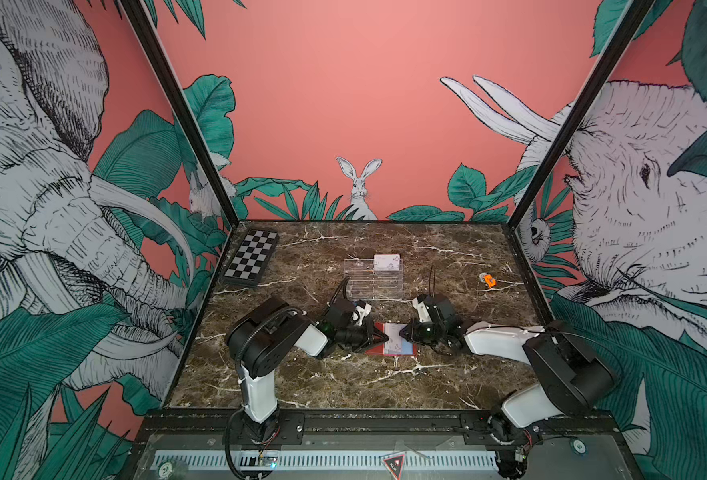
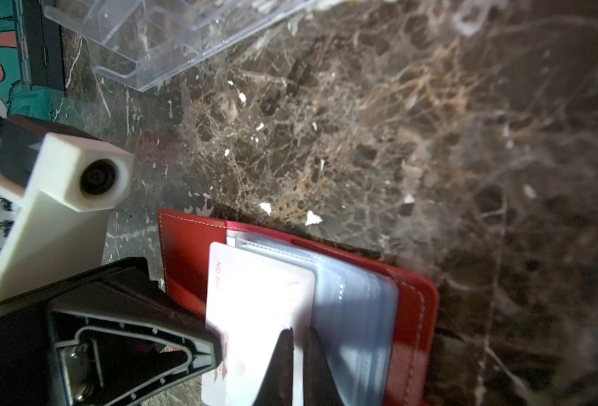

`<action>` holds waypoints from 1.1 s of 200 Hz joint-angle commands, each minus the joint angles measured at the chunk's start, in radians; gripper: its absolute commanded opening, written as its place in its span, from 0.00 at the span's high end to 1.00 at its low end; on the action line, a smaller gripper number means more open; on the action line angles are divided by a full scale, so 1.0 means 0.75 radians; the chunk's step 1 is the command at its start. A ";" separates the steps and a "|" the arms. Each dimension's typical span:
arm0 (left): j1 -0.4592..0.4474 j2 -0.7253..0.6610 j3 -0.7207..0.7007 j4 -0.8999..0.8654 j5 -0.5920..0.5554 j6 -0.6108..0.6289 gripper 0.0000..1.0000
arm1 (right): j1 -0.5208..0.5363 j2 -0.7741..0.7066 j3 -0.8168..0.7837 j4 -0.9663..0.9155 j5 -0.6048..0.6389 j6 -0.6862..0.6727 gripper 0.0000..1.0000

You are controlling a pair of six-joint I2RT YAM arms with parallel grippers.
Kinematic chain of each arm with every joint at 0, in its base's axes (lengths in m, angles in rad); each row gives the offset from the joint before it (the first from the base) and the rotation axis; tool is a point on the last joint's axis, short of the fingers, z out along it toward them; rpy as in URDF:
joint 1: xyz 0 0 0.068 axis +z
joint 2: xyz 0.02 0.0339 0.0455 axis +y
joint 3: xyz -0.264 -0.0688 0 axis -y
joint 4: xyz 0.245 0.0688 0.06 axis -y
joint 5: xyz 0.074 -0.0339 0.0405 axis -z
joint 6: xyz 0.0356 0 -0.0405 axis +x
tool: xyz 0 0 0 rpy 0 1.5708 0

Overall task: Take the credit cards out of the card holder
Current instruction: Take out the credit card from the card slot, then place the credit card in the storage box.

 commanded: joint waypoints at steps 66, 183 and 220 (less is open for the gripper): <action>0.113 -0.325 -0.078 -0.199 -0.059 0.072 1.00 | 0.015 -0.007 -0.001 -0.104 0.030 0.013 0.83; 0.156 -0.576 0.131 -0.498 -0.093 0.096 1.00 | -0.147 -0.292 0.119 -0.021 -0.051 0.023 0.31; 0.156 -0.529 0.157 -0.284 -0.087 -0.056 1.00 | -0.309 -0.407 0.156 -0.007 -0.164 0.010 0.18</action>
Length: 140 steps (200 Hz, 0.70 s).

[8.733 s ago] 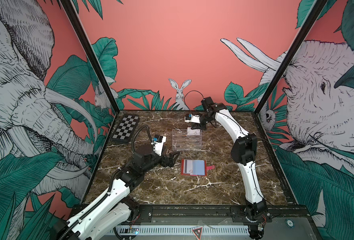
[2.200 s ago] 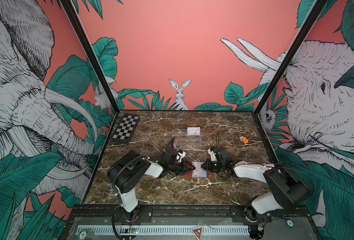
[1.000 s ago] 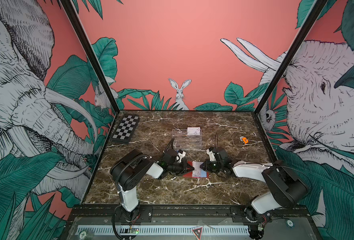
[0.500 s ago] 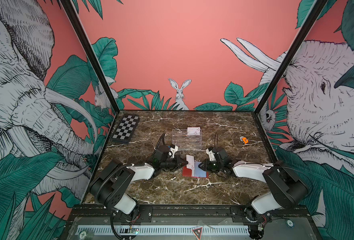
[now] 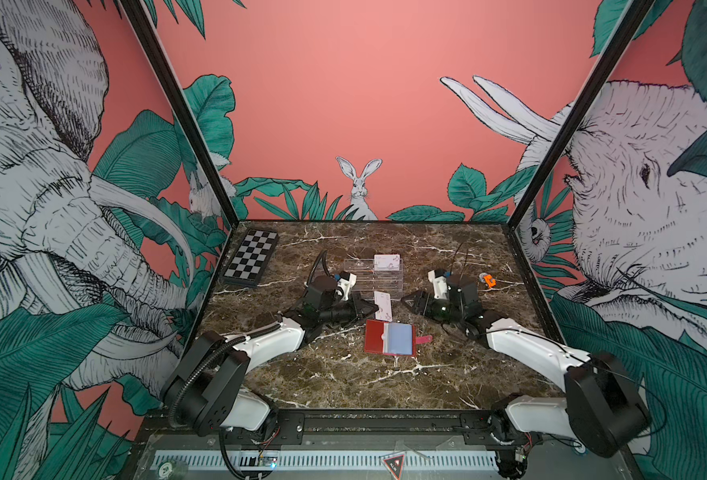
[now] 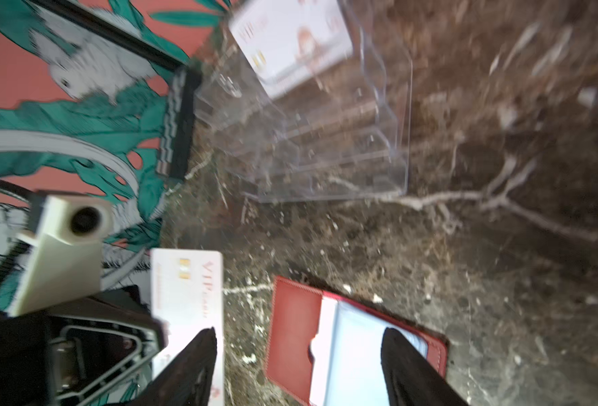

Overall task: Take the credit cards out of the card holder
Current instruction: Place the credit card in the storage box.

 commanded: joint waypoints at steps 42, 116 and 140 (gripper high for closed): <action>0.005 0.141 0.109 0.505 0.048 -0.378 1.00 | -0.204 -0.126 0.035 0.164 -0.198 0.041 0.05; -0.013 0.227 0.233 0.673 0.097 -0.502 1.00 | -0.234 -0.005 0.059 0.499 -0.427 0.252 0.09; -0.030 0.245 0.247 0.680 0.112 -0.497 1.00 | -0.232 0.020 0.069 0.529 -0.437 0.274 0.13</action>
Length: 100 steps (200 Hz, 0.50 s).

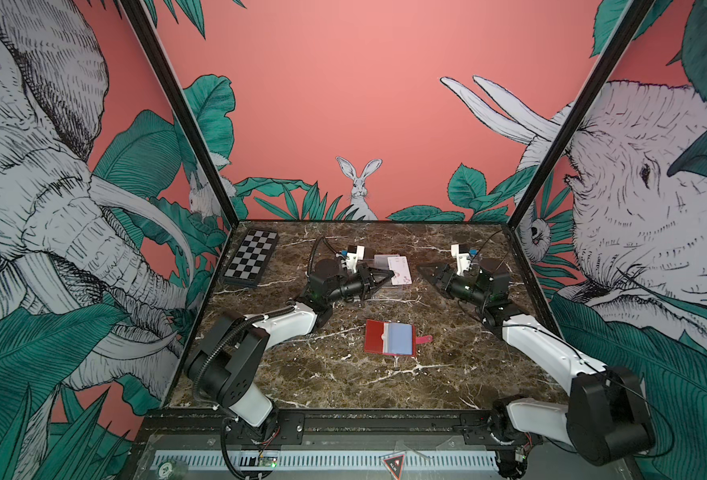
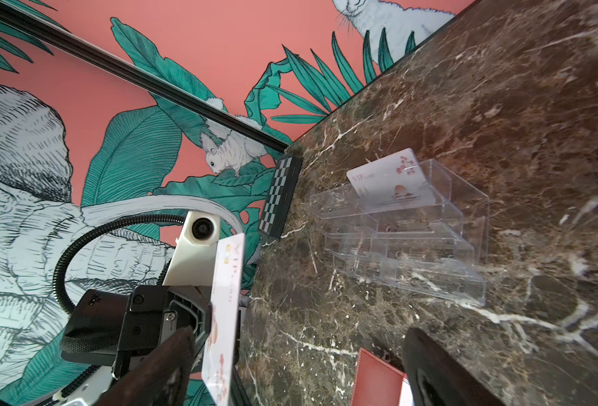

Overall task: Take the credit cards out of the card holder
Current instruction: Place the credit card in the storage box.

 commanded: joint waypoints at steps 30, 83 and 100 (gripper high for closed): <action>-0.034 0.045 0.042 0.097 0.044 -0.046 1.00 | -0.004 0.069 0.040 0.289 -0.133 0.151 0.21; -0.043 0.076 0.057 0.106 0.051 -0.039 1.00 | 0.013 0.134 0.028 0.432 -0.156 0.231 0.35; -0.046 0.076 0.044 0.094 0.043 -0.025 1.00 | 0.019 0.147 0.039 0.428 -0.147 0.227 0.40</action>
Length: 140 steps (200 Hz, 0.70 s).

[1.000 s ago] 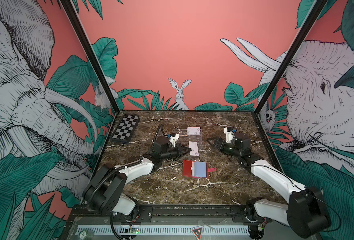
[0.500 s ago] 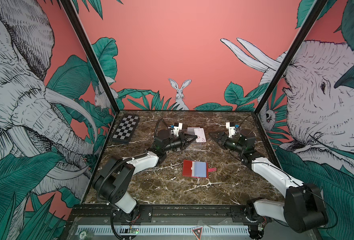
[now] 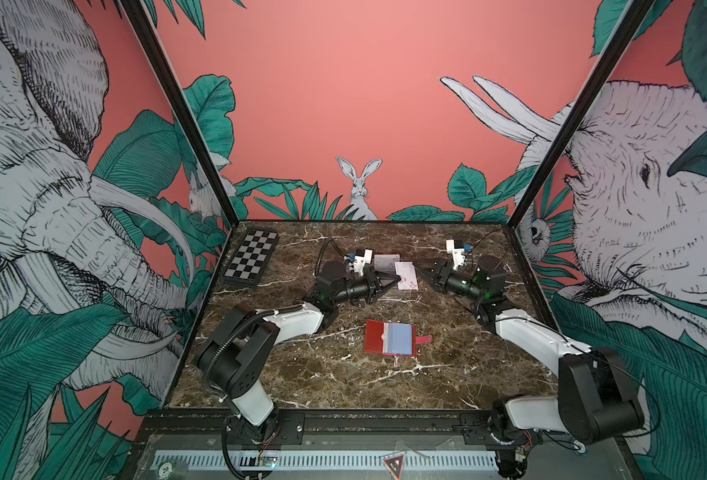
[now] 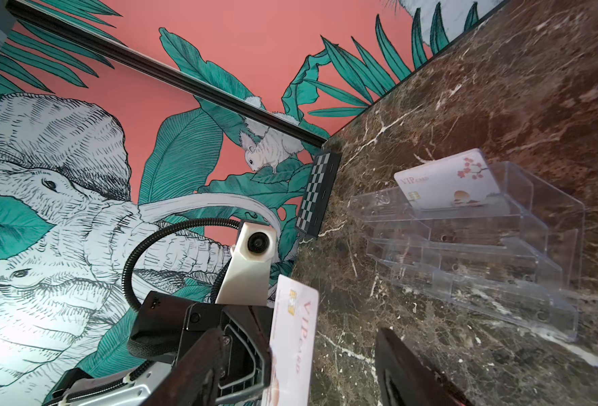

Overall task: Take the credit cards out of the card holder
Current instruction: Place the credit card in the storage box.

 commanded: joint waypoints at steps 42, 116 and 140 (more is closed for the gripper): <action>-0.008 0.010 0.016 0.083 0.015 -0.006 1.00 | 0.042 0.064 0.036 0.194 -0.055 0.062 0.56; -0.008 0.029 0.015 0.049 0.010 0.049 1.00 | 0.045 0.084 0.031 0.231 -0.116 0.084 0.89; -0.005 0.039 0.007 0.103 0.007 0.037 0.84 | 0.045 0.084 0.031 0.212 -0.139 0.073 1.00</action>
